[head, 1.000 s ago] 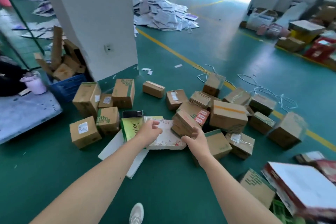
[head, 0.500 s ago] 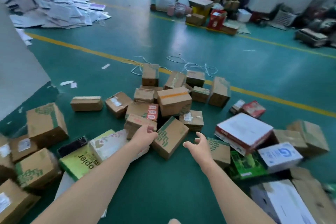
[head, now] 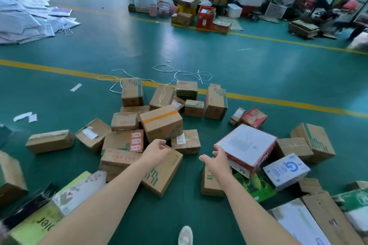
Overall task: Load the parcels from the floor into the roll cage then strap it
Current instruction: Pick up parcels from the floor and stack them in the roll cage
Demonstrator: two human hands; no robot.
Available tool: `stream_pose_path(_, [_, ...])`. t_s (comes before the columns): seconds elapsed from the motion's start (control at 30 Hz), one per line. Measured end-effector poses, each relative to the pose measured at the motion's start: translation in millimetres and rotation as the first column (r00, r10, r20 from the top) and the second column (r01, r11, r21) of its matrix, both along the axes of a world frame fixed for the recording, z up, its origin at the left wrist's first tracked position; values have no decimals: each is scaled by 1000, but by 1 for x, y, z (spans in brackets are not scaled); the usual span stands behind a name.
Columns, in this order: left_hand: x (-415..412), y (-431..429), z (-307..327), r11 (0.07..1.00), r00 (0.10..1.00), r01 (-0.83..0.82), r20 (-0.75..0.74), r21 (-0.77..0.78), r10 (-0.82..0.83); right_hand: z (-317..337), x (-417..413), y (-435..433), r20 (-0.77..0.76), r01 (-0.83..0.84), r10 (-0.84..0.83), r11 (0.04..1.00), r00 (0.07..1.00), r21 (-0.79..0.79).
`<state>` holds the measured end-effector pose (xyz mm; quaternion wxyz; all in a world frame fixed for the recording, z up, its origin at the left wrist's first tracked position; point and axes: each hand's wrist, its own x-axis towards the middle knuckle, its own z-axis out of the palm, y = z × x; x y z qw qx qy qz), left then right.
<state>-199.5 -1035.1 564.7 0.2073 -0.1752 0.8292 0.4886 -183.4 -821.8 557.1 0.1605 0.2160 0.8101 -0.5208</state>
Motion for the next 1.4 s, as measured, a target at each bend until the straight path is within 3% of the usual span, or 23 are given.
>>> stream_pose_path(0.47, [-166,113,-6,986,988,153,-6,-59,-154,-9,-134,106,39,169,-168,985,985,-32])
stream_pose_path(0.67, [-267,160,-21,951,953,303,20,-60,-303,-19,-198,145,60,324,-322,946,945,-30])
stream_pose_path(0.87, [-342,228,-23,857,859,513,27,-46,-512,-25,-234,183,62,519,-516,854,854,-32])
stream_pose_path(1.1, [-353,300,-29,699,699,715,43,-21,-714,-26,-213,213,101,738,-731,673,675,-55])
stream_pose_path(1.4, [-353,352,-50,551,548,833,73,34,-833,-35,-192,241,101,835,-829,548,550,-49])
